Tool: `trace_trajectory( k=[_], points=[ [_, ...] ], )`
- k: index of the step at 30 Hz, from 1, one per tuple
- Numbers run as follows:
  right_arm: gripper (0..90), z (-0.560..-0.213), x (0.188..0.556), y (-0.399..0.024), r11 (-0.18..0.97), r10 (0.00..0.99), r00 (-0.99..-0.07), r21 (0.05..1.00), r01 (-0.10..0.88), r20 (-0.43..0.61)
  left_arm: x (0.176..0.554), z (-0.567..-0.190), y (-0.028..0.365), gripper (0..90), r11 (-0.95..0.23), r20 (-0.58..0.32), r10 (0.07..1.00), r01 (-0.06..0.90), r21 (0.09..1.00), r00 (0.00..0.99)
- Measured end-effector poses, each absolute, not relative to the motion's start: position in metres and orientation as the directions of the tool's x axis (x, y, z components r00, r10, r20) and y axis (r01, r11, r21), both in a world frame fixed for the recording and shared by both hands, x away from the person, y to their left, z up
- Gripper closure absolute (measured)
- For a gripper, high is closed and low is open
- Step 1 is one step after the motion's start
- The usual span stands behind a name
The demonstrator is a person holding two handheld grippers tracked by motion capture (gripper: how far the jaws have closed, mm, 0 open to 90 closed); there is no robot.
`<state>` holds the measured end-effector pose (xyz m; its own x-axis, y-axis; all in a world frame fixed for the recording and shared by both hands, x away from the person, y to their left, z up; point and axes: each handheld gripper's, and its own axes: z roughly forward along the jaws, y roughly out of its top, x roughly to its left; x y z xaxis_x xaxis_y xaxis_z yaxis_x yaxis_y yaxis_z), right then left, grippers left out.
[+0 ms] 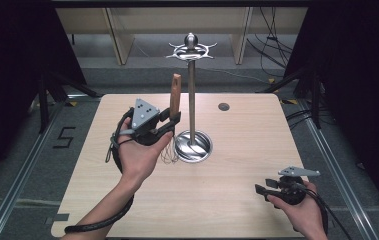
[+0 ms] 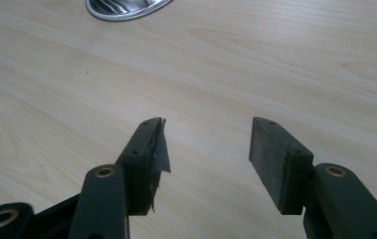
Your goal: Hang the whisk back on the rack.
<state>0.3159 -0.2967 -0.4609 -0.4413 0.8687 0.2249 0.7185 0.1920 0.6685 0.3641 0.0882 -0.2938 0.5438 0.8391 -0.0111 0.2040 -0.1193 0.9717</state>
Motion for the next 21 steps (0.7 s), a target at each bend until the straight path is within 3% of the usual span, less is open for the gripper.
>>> trace_trajectory(
  k=[21],
  points=[
    [48.1, -0.4610, 0.3159, -0.2968, 0.192, 0.869, -0.441, 0.669, 0.718, 0.225, 0.3679, -0.2889, 0.0837, 68.2, -0.112, -0.024, 0.850, 0.224, 0.968, 0.527]
  ],
)
